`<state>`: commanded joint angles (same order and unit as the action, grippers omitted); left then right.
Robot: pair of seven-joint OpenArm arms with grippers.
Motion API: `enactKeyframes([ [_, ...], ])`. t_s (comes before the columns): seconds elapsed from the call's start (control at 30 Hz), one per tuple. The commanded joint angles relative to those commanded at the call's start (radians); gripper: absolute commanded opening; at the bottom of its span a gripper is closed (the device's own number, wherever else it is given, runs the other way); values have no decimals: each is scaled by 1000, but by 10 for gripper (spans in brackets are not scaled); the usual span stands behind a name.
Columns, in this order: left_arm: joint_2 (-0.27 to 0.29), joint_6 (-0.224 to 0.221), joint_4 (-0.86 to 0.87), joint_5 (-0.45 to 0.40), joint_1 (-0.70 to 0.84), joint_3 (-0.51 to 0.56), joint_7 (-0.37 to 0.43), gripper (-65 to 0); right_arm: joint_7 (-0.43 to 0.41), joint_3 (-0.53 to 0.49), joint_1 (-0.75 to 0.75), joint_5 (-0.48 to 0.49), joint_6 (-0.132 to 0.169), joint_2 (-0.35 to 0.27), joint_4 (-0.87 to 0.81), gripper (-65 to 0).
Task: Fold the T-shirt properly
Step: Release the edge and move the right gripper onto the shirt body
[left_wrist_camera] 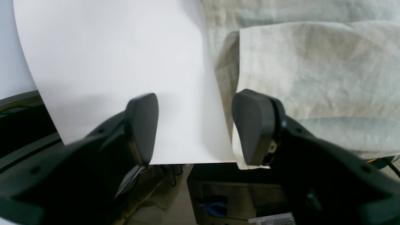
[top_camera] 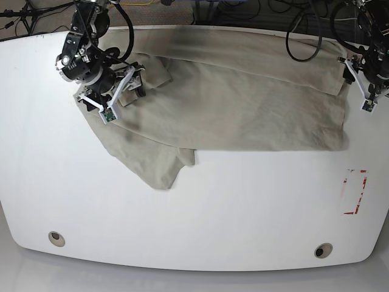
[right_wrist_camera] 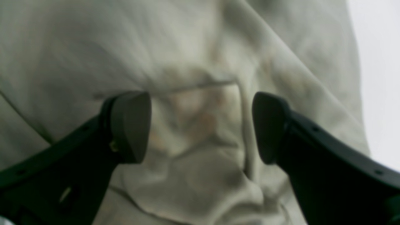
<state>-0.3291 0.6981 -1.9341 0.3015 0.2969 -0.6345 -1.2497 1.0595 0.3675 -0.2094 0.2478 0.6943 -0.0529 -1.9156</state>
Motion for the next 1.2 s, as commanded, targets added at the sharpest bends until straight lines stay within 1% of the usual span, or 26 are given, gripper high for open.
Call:
enactKeyframes([
  [0.13,0,0,0,0,0,0,0,-265,-12,-2,15,-6,2,-3,46,-168],
  [0.3,0,0,0,0,0,0,0,-265,-64,-2,23,-8,2,-6,87,-168],
  [0.33,0,0,0,0,0,0,0,-265,-75,-2,23,-8,2,-15,98,-168],
  [0.6,0,0,0,0,2,0,0,-265,-84,-3,25,-8,2,-21,140,-170],
  [0.73,0,0,0,0,2,0,0,-265,-109,-3,21,-8,2,-20,150,-171],
  [0.87,0,0,0,0,2,0,0,-265,-115,-3,17,-8,2,-20,150,-171],
  [0.93,0,0,0,0,2,0,0,-265,-115,-3,17,-8,2,-20,150,-184],
  [1.13,2,0,0,0,2,0,0,-265,-115,-3,17,-6,2,-20,149,-392],
  [1.2,2,0,0,0,2,0,0,-265,-115,-3,18,-6,2,-20,149,-434],
])
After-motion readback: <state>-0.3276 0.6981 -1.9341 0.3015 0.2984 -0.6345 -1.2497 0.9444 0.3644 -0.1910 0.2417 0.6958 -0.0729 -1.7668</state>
